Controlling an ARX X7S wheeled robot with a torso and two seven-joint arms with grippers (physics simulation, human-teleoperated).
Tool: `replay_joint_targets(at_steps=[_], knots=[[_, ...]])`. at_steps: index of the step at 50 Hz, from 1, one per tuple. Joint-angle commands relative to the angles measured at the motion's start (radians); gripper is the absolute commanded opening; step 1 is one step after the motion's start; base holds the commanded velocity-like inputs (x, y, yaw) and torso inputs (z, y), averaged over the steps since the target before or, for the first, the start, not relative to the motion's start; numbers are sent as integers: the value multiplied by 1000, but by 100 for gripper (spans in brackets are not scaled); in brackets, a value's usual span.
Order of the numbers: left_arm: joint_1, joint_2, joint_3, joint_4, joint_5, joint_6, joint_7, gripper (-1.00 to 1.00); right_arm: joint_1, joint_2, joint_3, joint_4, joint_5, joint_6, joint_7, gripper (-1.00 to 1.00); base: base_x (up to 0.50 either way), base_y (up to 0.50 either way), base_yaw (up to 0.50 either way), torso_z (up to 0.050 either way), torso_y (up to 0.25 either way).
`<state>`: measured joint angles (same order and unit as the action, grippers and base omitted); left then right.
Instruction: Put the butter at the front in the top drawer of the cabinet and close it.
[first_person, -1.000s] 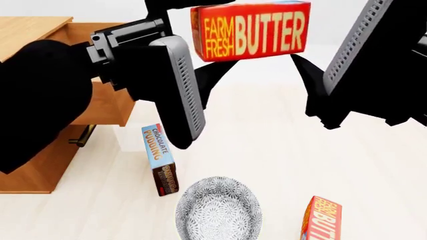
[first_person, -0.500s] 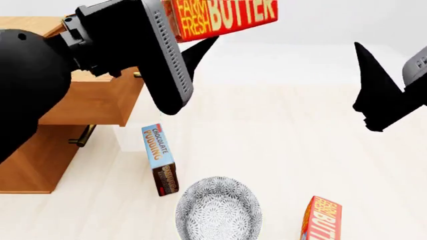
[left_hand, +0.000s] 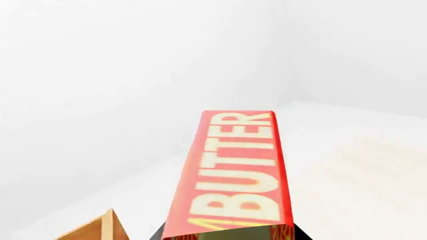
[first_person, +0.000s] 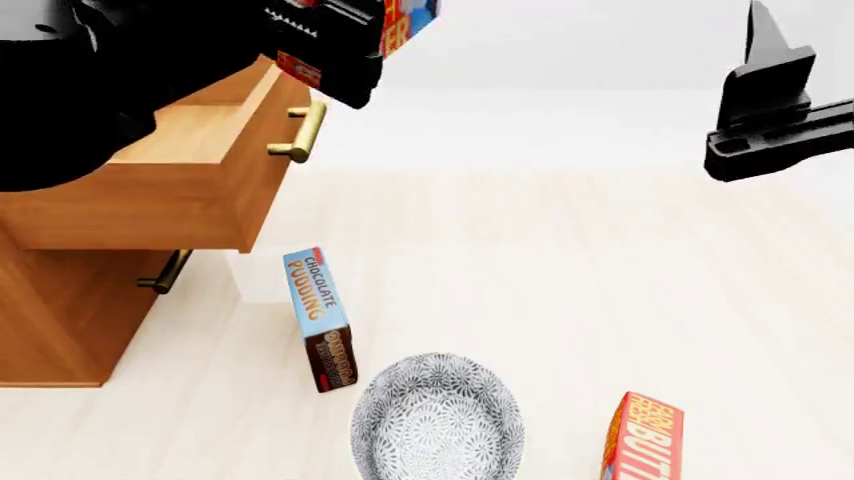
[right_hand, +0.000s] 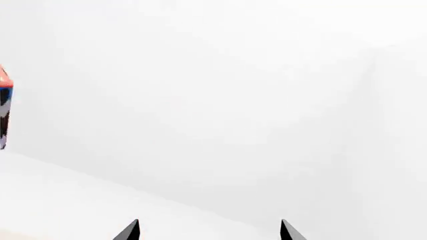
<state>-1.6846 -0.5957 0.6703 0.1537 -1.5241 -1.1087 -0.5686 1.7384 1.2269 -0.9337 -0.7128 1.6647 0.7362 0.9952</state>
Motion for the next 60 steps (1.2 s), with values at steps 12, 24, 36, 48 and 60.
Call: replay_joint_targets(at_steps=[12,24,36,48,60], knots=[[72,60,-175,-172,-597,104,-612,-100,-112,-55,60,108,136,-268,104,100,0,0,0,1,2],[-99,70,-98,-338,-560,33,-636,-100,-159,-32,61,77,116,-304,78,100,0,0,0,0,2],[-323,123,19,-597,-304,-68,-424,-100,-259,37,69,12,173,-419,55,100,0,0,0,1,2],[-391,144,63,-656,-197,-66,-324,-100,-268,95,84,-47,253,-440,85,100,0,0,0,0,1],[-450,159,132,-743,-81,-72,-200,-100,-317,150,79,-108,258,-491,81,100,0,0,0,1,2]])
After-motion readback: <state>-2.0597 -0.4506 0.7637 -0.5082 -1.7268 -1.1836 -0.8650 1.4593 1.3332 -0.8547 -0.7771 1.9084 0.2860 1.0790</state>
